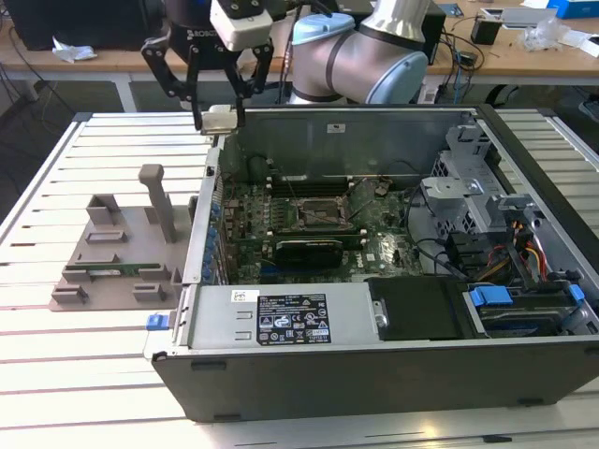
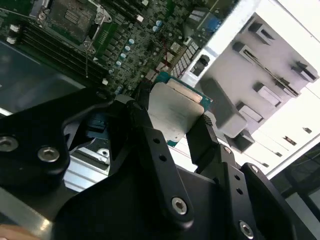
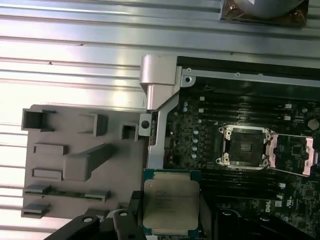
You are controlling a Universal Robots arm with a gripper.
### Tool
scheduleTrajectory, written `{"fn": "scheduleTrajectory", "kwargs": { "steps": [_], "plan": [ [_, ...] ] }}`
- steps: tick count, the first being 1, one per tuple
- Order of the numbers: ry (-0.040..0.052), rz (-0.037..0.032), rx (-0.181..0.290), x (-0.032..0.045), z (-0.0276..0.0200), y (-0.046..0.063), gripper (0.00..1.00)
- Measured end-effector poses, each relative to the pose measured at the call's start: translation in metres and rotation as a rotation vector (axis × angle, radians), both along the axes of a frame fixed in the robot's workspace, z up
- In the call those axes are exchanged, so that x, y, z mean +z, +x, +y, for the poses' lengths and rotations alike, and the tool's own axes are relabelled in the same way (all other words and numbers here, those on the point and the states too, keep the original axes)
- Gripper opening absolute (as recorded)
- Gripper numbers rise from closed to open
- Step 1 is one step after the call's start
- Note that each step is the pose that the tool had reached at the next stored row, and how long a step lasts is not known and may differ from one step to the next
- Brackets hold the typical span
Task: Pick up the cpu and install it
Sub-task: 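Pick up the cpu and move it towards the insertion slot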
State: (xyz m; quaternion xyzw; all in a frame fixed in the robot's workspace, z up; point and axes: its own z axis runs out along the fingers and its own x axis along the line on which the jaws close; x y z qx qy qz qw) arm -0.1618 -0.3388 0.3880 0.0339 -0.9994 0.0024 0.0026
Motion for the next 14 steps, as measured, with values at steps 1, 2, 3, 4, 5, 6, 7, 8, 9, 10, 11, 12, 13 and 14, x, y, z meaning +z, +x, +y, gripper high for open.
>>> {"fn": "scheduleTrajectory", "kwargs": {
  "steps": [1, 2, 3, 4, 5, 6, 7, 8, 9, 10, 11, 12, 13, 14],
  "plan": [
    [-0.0003, 0.0001, 0.0, -0.0009, 0.0008, 0.003, 0.54],
    [-0.0009, 0.0005, 0.0, -0.0021, 0.0019, 0.007, 0.54],
    [-0.0015, 0.0007, 0.0, -0.0047, 0.0034, 0.012, 0.54],
    [-0.0017, 0.0008, 0.0, -0.0061, 0.0041, 0.015, 0.54],
    [-0.0018, 0.001, 0.0, -0.0074, 0.0045, 0.016, 0.54],
    [-0.0026, 0.0015, 0.0, -0.0108, 0.0057, 0.021, 0.54],
    [-0.0027, 0.0016, 0.0, -0.0122, 0.0061, 0.022, 0.54],
    [-0.0032, 0.0019, 0.0, -0.0159, 0.0073, 0.027, 0.54],
    [-0.0037, 0.0023, 0.0, -0.0191, 0.0084, 0.03, 0.54],
    [-0.0039, 0.0024, 0.0, -0.021, 0.009, 0.032, 0.54],
    [-0.0039, 0.0024, 0.0, -0.0224, 0.0094, 0.034, 0.54],
    [-0.0042, 0.0025, 0.0, -0.0245, 0.0102, 0.036, 0.54],
    [-0.0045, 0.0027, 0.0, -0.0262, 0.0107, 0.038, 0.54],
    [-0.0049, 0.0028, 0.0, -0.0297, 0.0118, 0.041, 0.54]
  ]
}}
